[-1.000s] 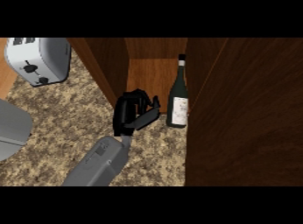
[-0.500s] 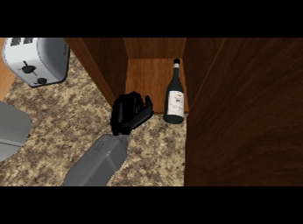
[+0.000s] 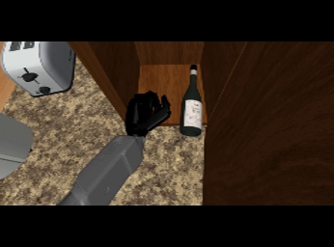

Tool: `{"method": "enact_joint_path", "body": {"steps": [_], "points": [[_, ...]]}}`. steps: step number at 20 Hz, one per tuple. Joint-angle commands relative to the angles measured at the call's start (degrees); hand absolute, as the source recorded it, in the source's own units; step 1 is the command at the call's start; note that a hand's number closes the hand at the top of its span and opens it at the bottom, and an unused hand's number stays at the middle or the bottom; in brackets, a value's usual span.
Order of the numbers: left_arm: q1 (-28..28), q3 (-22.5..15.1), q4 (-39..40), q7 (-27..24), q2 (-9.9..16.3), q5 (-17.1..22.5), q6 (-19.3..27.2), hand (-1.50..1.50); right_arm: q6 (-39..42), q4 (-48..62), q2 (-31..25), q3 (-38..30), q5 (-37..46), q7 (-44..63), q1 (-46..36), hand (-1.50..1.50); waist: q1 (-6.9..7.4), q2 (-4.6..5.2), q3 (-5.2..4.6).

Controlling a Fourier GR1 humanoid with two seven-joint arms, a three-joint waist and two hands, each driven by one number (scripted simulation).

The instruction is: Pick up the wine, place it into the cabinet and close the cabinet

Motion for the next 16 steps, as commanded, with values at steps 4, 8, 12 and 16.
{"method": "enact_joint_path", "body": {"steps": [4, 8, 12, 16], "points": [[-6.15, -0.8, 4.99, 1.04, 0.0, 5.55, -1.89, 1.5, -1.6, -1.31, 1.32, 1.62, 0.79, 1.4, 0.25, -1.5, -0.33, 0.06, -0.01], [-6.36, -1.78, 5.55, -0.27, 0.0, 7.75, -2.52, 1.5, 1.02, 1.75, 1.98, 1.67, 1.4, -3.47, 2.73, -1.5, -0.48, 0.09, 0.01], [-14.12, 2.98, 11.0, 2.75, 0.0, 7.12, -2.74, 1.5, 0.41, -1.7, 1.56, 1.75, 0.95, -1.35, 3.72, -1.5, -0.37, 0.06, 0.01], [-14.95, 1.58, 16.23, 1.15, 0.0, 8.56, -3.18, 1.5, 0.78, 0.42, 1.39, 2.32, 1.32, -2.01, 1.36, -1.5, -1.33, 0.42, -0.01]]}}
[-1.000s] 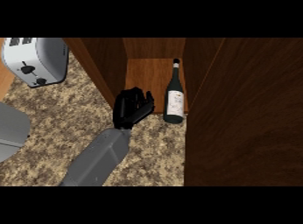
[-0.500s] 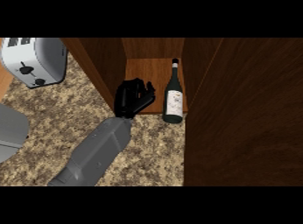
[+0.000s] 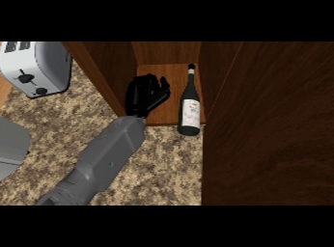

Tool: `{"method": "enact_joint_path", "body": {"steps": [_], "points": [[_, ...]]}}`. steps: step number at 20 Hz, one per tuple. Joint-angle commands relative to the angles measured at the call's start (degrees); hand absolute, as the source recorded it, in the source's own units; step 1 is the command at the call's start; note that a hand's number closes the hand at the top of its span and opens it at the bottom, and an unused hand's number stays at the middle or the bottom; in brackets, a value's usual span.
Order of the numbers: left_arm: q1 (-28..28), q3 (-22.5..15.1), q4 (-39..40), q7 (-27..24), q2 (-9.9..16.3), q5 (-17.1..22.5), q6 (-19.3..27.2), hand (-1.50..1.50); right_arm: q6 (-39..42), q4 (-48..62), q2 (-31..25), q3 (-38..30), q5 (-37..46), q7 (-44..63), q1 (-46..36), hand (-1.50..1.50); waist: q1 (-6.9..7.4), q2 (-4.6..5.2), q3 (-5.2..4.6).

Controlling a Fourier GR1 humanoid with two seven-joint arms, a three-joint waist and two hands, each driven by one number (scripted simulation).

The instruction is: Pick up the wine, place it into the cabinet and close the cabinet

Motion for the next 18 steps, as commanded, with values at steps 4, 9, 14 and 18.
{"method": "enact_joint_path", "body": {"steps": [4, 9, 14, 18], "points": [[-1.78, -0.56, 5.8, -0.3, -0.01, 0.25, 1.34, 1.5, 0.53, -0.36, -0.88, -1.23, -1.4, 0.17, -0.08, -1.5, -0.66, 0.18, -0.01], [-1.88, 0.69, 9.69, -1.65, -0.01, -0.25, -2.27, 1.5, -0.92, 2.94, -1.17, -0.88, -0.73, 2.1, -4.8, -1.5, -0.45, 0.42, -0.05], [-2.42, 2.88, 9.7, -3.79, -0.01, 1.51, 0.31, 1.5, 1.02, 4.56, -0.29, 0.06, 1.88, -3.19, -2.34, -1.5, -1.08, 0.53, -0.03], [-4.22, 5.19, 11.64, -6.76, -0.01, 1.35, -0.05, 1.5, -0.38, 4.19, -1.19, -1.89, 0.75, -0.99, -4.8, -1.5, -0.3, 0.37, -0.02]]}}
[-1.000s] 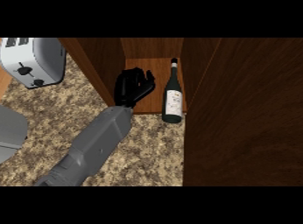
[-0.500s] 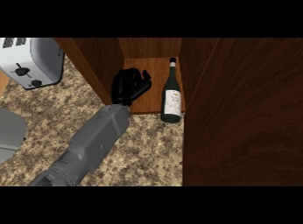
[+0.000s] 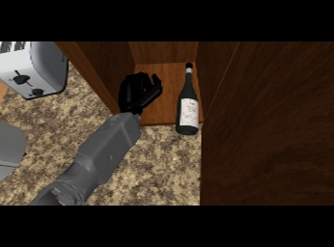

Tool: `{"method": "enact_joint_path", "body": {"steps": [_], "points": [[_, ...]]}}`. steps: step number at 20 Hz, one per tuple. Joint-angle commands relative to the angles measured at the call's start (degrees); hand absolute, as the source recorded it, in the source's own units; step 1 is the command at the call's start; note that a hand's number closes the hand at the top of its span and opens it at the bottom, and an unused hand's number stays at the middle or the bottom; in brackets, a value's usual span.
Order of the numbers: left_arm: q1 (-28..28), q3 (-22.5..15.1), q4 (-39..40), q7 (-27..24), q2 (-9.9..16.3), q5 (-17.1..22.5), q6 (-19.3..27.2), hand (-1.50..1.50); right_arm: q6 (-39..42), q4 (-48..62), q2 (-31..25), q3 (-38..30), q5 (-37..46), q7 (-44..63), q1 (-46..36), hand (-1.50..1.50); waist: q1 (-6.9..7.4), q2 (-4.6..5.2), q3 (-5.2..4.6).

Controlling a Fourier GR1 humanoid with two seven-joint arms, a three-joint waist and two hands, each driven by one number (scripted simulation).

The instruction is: Pick up the wine, place it into the cabinet and close the cabinet

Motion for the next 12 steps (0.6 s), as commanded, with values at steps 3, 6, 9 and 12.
{"method": "enact_joint_path", "body": {"steps": [3, 6, 9, 12], "points": [[1.31, 2.01, 2.94, -7.82, 0.09, -1.25, -1.15, -1.5, 0.52, -3.79, -1.54, -1.67, -2.25, 1.98, 2.0, -1.5, 0.81, -0.32, 0.11], [-0.25, 1.87, 0.01, -6.29, 0.09, -1.67, -0.69, -1.5, -1.09, -3.32, -2.1, -2.58, -3.04, 4.24, -2.07, -1.5, 1.7, -0.58, 0.11], [2.31, 1.51, -1.83, -9.75, 0.84, -2.63, -2.43, -1.5, 1.91, -2.91, -2.7, -3.87, -3.11, 0.33, 3.39, -1.5, 1.97, -0.8, 0.15], [2.81, 1.08, -4.67, -9.35, 0.09, -3.16, 0.06, -1.5, -0.13, -2.98, -1.8, -2.81, -2.08, 1.64, 0.33, -1.5, 2.71, -1.03, 0.15]]}}
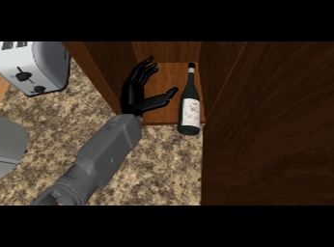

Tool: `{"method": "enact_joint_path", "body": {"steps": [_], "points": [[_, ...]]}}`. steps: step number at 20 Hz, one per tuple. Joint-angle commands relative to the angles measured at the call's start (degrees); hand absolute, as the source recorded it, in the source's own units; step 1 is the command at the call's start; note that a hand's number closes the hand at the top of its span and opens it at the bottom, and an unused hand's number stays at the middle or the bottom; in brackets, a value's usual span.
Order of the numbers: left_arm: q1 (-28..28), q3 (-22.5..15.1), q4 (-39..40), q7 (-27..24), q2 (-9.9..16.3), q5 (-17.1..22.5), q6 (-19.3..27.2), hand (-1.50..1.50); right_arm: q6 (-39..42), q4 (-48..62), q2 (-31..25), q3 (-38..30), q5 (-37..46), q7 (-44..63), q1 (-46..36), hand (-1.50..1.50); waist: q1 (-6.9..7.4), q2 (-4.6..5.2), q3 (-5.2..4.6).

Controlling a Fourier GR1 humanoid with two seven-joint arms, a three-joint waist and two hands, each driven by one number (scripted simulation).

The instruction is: Pick up the wine, place it into the cabinet and close the cabinet

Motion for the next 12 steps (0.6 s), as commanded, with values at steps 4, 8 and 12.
{"method": "enact_joint_path", "body": {"steps": [4, 8, 12], "points": [[5.67, -0.47, -8.45, -0.97, 3.28, -1.38, 4.18, -1.5, 1.64, -2.1, -1.85, -2.48, -3.12, 0.68, 2.54, -1.5, 2.89, -1.86, 0.7], [11.23, -3.74, -17.72, 0.79, 3.68, -4.17, 6.85, -1.5, -0.47, -0.26, 0.64, 1.27, 2.64, 0.28, 2.1, -1.5, 3.47, -1.85, 0.68], [17.19, -8.03, -31.79, 6.88, 6.16, -6.44, 8.71, -1.5, -1.09, -0.88, 1.1, 2.42, 3.13, 0.83, 0.56, -1.5, 4.18, -2.05, 0.69]]}}
